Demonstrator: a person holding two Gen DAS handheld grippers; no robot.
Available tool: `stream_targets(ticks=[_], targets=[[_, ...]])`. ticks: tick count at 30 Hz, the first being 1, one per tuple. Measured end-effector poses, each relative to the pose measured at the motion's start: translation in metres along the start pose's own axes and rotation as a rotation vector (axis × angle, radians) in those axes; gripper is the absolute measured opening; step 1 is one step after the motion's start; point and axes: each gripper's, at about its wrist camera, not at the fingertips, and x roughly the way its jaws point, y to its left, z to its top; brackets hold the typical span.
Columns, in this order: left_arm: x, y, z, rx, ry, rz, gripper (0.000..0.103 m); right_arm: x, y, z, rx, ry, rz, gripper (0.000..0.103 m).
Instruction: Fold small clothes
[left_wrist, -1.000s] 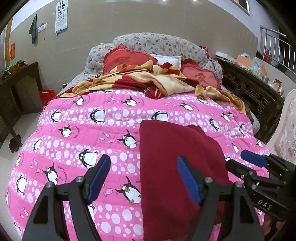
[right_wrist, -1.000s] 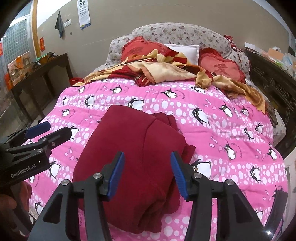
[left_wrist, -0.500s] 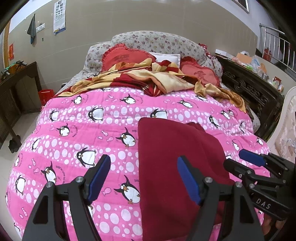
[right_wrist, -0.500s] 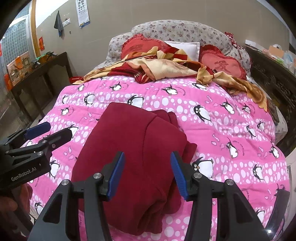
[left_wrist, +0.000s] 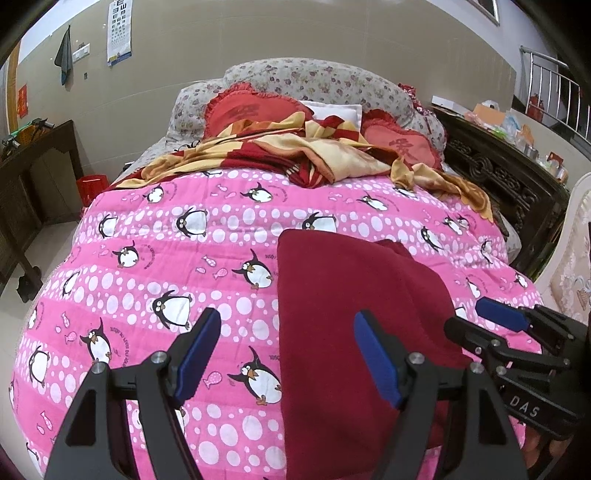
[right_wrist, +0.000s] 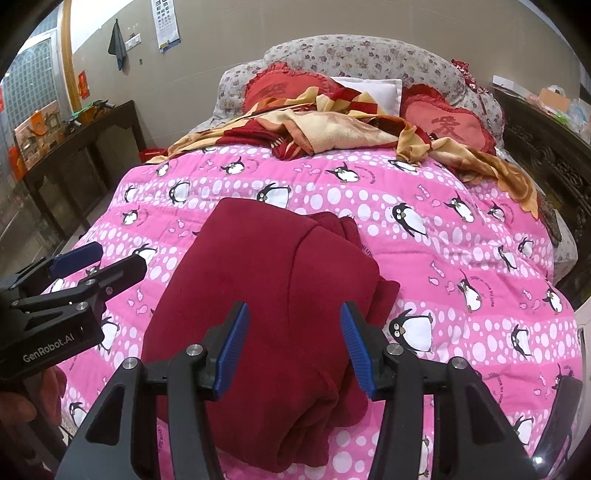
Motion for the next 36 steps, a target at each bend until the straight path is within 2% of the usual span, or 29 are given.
stream_targets(ticks=[36], targets=[[0.012,-0.005,-0.004,0.007,0.024,-0.003,0.078,0.015,-0.002,-0.001,0.023,0.037,0.002,0.054]])
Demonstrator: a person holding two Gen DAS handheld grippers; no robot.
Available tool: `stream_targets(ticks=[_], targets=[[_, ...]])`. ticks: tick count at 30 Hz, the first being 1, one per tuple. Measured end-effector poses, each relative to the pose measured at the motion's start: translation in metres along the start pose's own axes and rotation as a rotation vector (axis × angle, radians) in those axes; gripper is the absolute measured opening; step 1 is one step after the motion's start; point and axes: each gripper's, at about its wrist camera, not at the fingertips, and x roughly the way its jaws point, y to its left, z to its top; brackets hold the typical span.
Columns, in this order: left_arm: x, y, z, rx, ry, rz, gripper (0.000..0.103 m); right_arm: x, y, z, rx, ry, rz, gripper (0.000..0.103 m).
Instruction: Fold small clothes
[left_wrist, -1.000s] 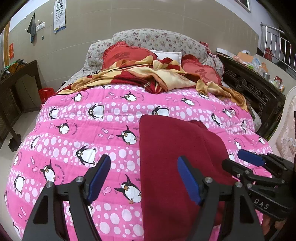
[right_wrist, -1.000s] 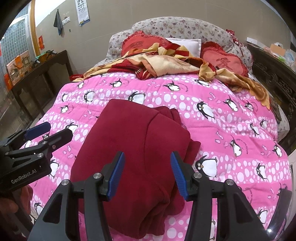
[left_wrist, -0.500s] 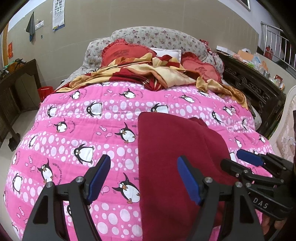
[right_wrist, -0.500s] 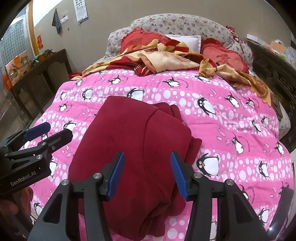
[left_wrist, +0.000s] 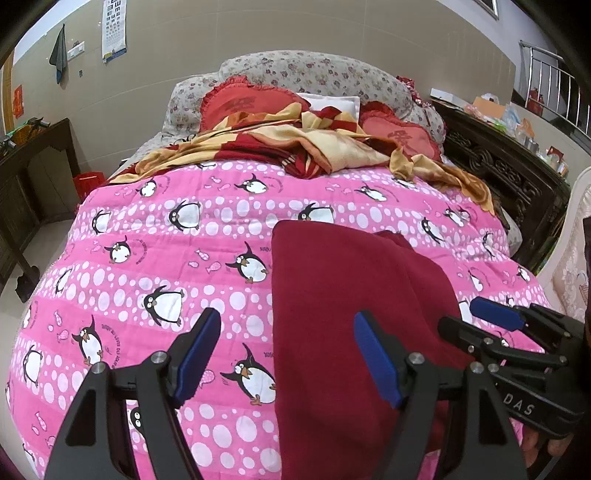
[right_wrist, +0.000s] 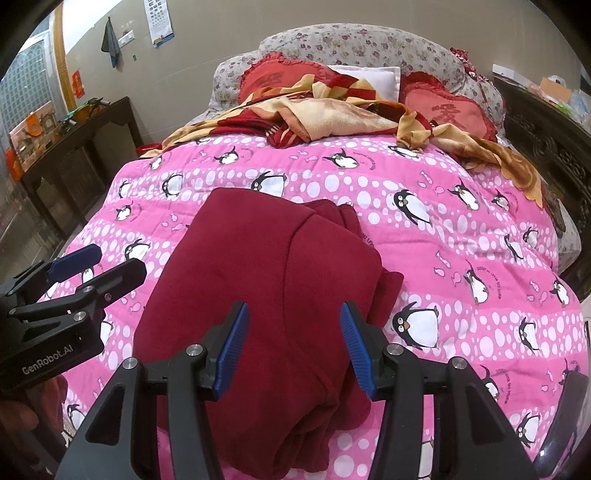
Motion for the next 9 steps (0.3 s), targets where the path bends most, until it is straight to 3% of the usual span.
stream_targets(ticks=[9], targets=[[-0.0007,0.0061,0.0008,-0.002,-0.025,-0.021,0.078,0.0042,0.0024,-0.0016,0.006,0.012,0.003,0.054]])
